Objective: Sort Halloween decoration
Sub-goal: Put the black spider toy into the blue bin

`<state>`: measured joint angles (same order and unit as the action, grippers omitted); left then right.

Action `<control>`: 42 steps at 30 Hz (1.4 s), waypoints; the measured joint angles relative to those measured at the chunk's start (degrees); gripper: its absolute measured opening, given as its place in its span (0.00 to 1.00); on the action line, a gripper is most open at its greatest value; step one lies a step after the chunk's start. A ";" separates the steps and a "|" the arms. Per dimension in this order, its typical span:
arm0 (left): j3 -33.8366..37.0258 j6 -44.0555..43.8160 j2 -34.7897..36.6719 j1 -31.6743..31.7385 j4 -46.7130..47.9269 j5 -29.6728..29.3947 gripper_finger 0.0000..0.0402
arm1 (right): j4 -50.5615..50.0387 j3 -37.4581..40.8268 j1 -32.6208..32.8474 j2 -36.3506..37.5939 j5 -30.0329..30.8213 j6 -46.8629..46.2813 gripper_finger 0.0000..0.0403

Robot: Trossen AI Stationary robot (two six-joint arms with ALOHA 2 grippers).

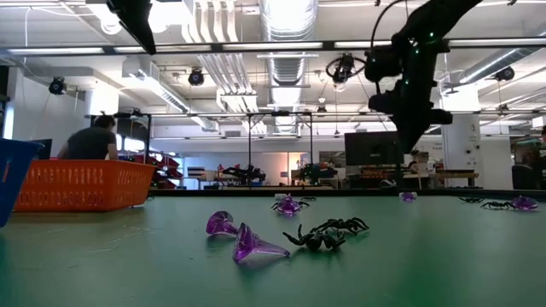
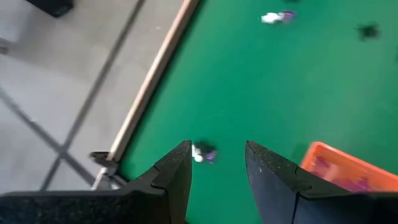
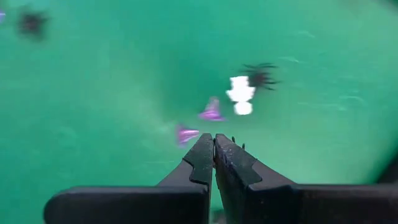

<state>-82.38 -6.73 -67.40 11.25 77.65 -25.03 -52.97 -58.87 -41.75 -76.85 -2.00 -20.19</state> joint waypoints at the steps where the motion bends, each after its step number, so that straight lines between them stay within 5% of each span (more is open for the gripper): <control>1: 0.01 -0.01 0.00 0.00 -0.01 1.26 0.33 | 0.40 0.00 1.35 0.43 0.01 -0.59 0.02; 22: 2.49 -2.09 2.58 -2.59 7.46 24.51 0.32 | 17.88 -6.35 27.63 1.67 -1.01 -15.58 0.02; 32: 18.59 -8.57 14.26 -7.27 -3.89 29.83 0.25 | 22.05 -17.10 36.21 -7.55 0.55 -18.82 0.02; 42: 27.18 -12.38 22.84 -7.96 -14.14 31.06 0.19 | 22.40 -34.84 44.44 -22.17 0.57 -16.47 0.02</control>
<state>-55.20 -19.11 -44.55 3.29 63.51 6.02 -30.57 -93.71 2.69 -99.02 -1.43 -36.66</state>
